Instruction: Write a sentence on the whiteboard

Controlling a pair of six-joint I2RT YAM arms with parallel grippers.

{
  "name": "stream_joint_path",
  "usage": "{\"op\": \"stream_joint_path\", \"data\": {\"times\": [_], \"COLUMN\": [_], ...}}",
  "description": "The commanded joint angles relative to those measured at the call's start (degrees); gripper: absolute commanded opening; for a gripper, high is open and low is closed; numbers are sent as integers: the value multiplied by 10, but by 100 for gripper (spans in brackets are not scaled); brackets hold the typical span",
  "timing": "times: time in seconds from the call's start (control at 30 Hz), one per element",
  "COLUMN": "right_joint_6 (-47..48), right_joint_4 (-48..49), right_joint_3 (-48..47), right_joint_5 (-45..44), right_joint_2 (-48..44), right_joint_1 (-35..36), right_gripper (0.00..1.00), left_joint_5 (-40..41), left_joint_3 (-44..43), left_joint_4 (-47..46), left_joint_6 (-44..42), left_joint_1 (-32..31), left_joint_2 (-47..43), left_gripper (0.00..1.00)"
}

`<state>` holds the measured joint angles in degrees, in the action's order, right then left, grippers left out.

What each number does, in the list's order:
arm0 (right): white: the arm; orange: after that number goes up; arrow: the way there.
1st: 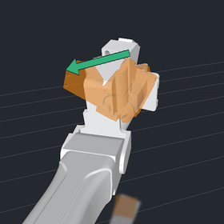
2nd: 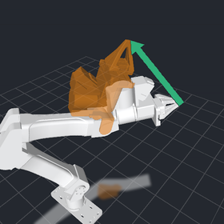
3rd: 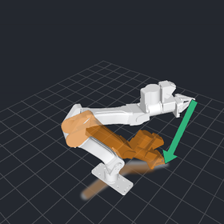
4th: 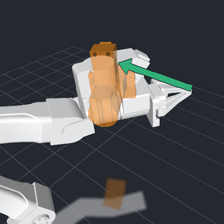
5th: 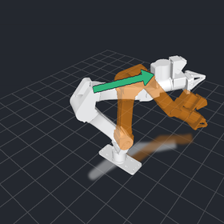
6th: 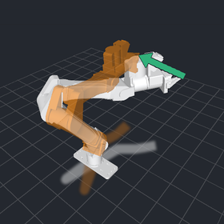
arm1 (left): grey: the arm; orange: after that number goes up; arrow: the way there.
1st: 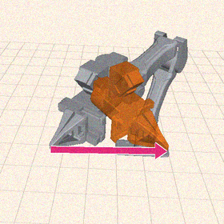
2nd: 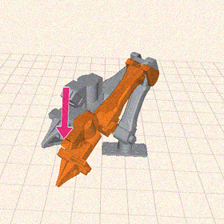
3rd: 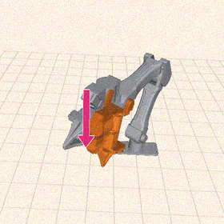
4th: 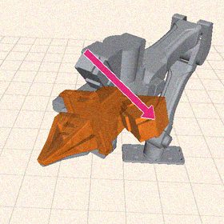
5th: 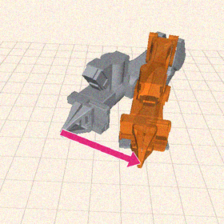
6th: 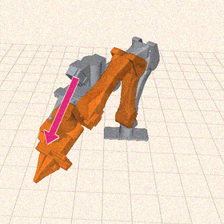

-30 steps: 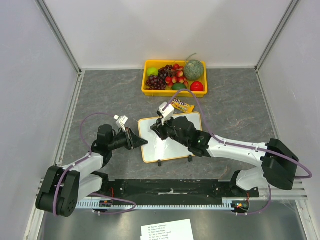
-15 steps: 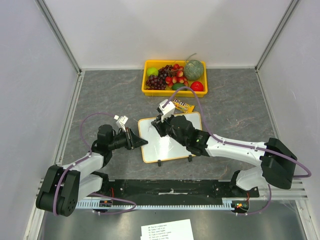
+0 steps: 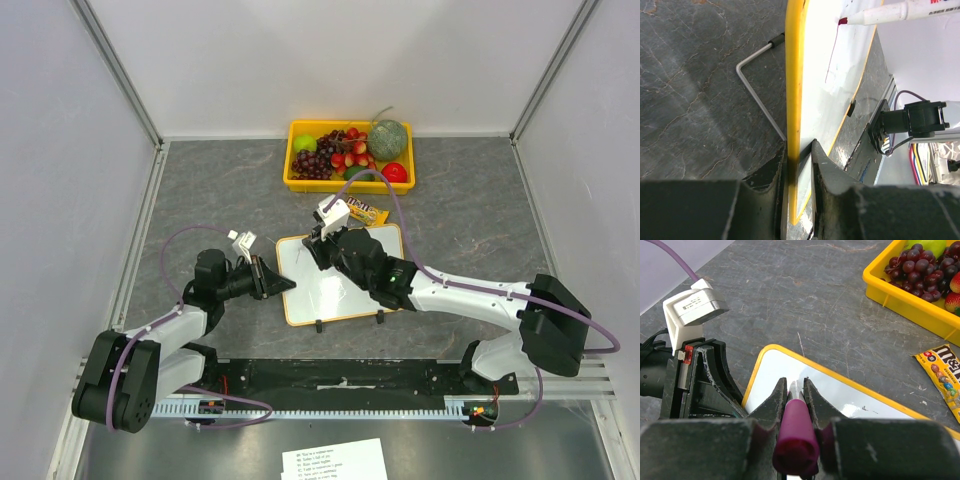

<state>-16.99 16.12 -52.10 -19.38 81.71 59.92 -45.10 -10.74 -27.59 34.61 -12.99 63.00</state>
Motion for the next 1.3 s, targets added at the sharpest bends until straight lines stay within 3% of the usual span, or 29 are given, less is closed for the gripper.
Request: {"op": "stream_joint_path", "data": {"times": [0.0,1.27], "right_joint_6": [2,-23], "right_joint_4": [-14,-46], "right_joint_3": [-3,58], "right_joint_5": [-21,-5], "right_joint_2": [1,-41], "right_joint_1": [-1,13], "right_gripper": [0,0], "left_joint_5": [31,29], "left_joint_3": [-2,0], "left_joint_4": [-8,-6], "left_joint_6": [-21,-21], "left_joint_1": [2,2], "left_joint_2": [4,-1], "left_gripper": [2,2]}}
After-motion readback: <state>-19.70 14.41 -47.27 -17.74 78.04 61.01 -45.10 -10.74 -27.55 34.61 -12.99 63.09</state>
